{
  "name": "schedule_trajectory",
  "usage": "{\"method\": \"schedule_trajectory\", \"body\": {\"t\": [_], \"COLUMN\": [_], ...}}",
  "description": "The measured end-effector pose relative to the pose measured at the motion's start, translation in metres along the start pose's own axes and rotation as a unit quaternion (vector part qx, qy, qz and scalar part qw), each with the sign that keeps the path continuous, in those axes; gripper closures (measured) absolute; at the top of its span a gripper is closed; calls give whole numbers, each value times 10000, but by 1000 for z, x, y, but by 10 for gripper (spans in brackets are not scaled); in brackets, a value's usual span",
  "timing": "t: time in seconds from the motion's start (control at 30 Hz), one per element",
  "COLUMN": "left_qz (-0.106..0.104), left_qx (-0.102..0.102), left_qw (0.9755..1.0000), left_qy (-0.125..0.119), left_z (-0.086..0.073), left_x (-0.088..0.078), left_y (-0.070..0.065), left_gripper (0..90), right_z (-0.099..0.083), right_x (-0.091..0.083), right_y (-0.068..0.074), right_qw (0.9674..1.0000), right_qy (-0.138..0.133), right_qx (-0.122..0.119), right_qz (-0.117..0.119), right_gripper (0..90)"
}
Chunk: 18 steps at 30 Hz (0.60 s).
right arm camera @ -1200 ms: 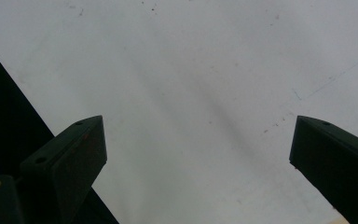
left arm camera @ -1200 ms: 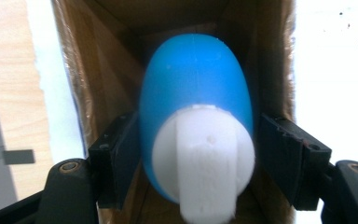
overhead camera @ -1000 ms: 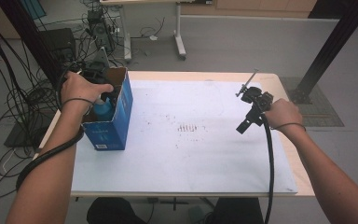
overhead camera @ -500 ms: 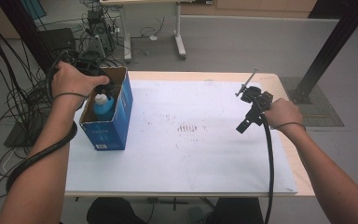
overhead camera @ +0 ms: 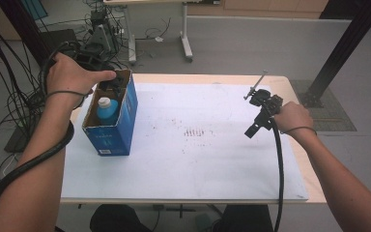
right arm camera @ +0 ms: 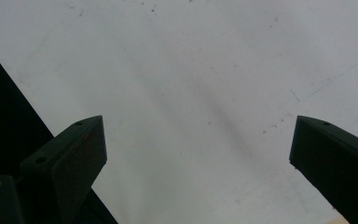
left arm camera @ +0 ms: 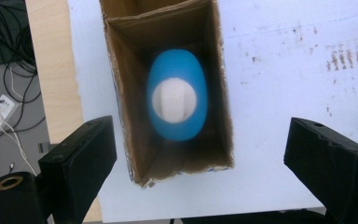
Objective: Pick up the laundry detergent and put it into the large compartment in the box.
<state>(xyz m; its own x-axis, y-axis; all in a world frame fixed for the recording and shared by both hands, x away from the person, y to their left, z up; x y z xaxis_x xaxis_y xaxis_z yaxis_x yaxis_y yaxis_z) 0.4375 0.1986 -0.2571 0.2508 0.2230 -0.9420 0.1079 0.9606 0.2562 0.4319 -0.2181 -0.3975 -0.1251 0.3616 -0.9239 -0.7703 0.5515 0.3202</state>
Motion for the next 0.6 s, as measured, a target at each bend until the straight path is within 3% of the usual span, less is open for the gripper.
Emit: {"method": "schedule_trajectory", "body": {"t": [0.23,0.6], "left_qz": [-158,-468], "left_qx": [201,670], "left_qw": [9996,9961], "left_qy": [-124,-317], "left_z": [1,2], "left_x": [-12,-28], "left_y": [-18,-64], "left_gripper": [75,70], "right_z": [0,-1], "right_x": [0,-3], "right_y": [1,3], "right_qw": [10000,10000], "right_qy": [19,19], "right_qx": [7,10], "right_qz": [-9,-64], "right_gripper": [36,36]}}
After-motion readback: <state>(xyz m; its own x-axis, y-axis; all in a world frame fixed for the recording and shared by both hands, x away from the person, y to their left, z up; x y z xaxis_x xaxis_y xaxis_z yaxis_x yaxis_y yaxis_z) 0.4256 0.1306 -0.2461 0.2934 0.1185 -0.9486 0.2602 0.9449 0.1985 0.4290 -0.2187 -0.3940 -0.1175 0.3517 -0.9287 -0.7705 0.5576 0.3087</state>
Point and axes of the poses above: each handheld gripper's, and its own axes: x roughly forward along the jaws, z roughly out of its top, y roughly to its left, the point moved 10 cm from there along x, roughly forward along the jaws, and after that the axes turned 10 degrees about z, right-handed, at the moved point
